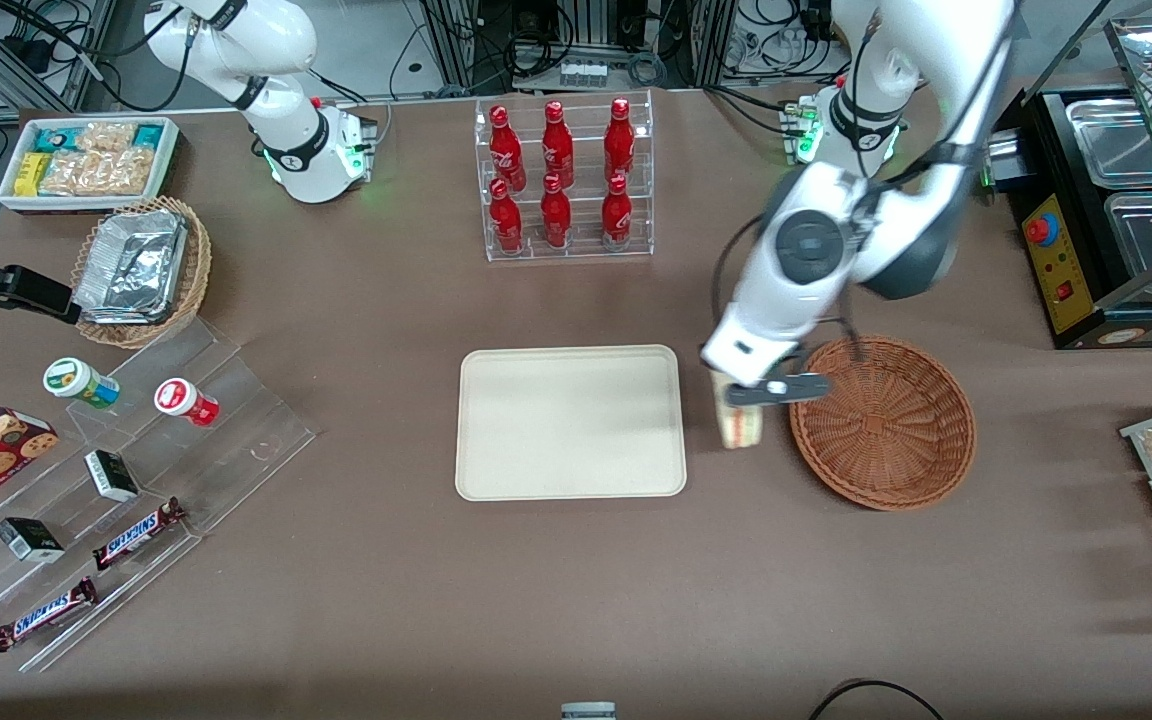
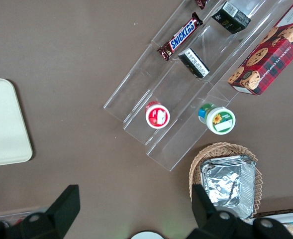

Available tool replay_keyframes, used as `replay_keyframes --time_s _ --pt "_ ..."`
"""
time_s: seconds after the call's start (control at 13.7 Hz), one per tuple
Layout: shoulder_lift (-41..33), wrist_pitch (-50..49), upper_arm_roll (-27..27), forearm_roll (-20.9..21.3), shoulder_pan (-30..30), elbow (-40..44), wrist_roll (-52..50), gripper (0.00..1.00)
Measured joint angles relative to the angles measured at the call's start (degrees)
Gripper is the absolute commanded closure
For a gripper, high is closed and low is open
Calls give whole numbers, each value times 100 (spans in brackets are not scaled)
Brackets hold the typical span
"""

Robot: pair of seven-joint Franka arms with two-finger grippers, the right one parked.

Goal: Place sandwich from basket to tray
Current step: 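Lift the sandwich and carry it over the cream tray, then lower the sandwich onto the tray and open the left gripper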

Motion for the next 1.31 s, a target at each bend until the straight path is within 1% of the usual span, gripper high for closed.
replay_keyframes --time_s 0.22,0.44,0.66,0.88,0.95,1.02,1.09,1.31 --pt "773 5 0 0 -445 756 -145 100" --pt "1513 5 3 0 -686 1464 -240 100" --pt "2063 8 3 0 -793 1895 -240 100" --pt "2424 25 2 0 -879 2176 -240 100" --pt "2453 20 2 0 -889 2232 -240 81" --pt "2454 20 2 0 -892 2251 -239 12" --pt "2454 20 7 0 -892 2255 -239 0" --pt "2455 24 16 0 -892 2261 -239 0"
